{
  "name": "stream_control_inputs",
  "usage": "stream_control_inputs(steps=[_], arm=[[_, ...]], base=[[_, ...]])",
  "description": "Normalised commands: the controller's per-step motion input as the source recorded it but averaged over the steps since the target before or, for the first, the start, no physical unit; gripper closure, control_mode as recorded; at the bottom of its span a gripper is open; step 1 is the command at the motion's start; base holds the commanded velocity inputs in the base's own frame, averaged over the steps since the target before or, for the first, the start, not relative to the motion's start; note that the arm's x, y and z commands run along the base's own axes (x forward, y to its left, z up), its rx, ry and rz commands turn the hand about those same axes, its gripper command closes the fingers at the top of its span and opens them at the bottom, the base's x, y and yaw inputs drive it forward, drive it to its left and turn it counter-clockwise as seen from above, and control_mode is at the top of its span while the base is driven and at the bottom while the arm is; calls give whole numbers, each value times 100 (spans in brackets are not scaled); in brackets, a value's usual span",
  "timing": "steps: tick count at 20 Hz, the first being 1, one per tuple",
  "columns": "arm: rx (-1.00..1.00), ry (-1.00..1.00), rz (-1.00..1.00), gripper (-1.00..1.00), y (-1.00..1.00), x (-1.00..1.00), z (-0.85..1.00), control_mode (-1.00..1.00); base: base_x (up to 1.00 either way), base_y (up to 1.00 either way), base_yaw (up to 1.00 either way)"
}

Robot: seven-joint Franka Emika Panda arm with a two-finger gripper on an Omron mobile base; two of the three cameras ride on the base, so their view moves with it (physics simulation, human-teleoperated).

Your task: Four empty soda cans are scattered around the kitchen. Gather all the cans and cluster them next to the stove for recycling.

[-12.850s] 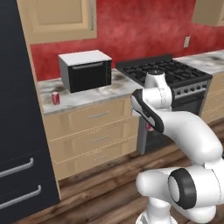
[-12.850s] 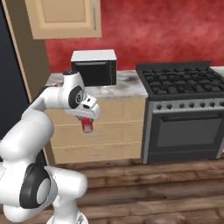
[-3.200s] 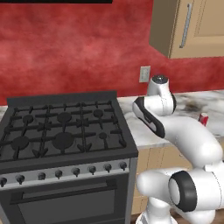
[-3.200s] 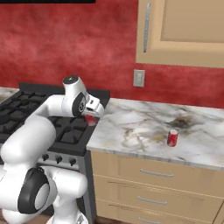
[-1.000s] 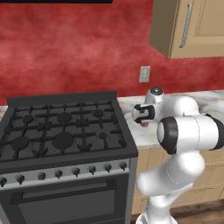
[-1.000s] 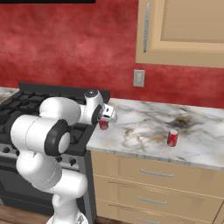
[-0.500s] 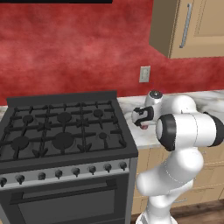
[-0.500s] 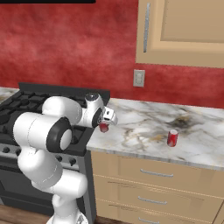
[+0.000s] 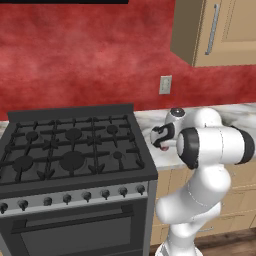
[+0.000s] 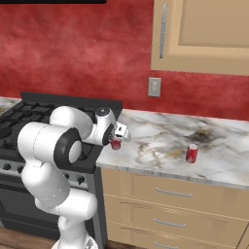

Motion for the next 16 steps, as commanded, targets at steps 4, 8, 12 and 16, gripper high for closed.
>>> stream_control_inputs(steps=[4, 8, 12, 16], arm=[[0, -2, 0, 100, 0, 0, -15, -100], [0, -2, 0, 100, -1, 0, -15, -100], [0, -2, 0, 100, -2, 0, -13, -100], [0, -1, 0, 100, -4, 2, -9, -100]], base=[[0, 0, 0], [0, 0, 0], [0, 0, 0], [0, 0, 0]])
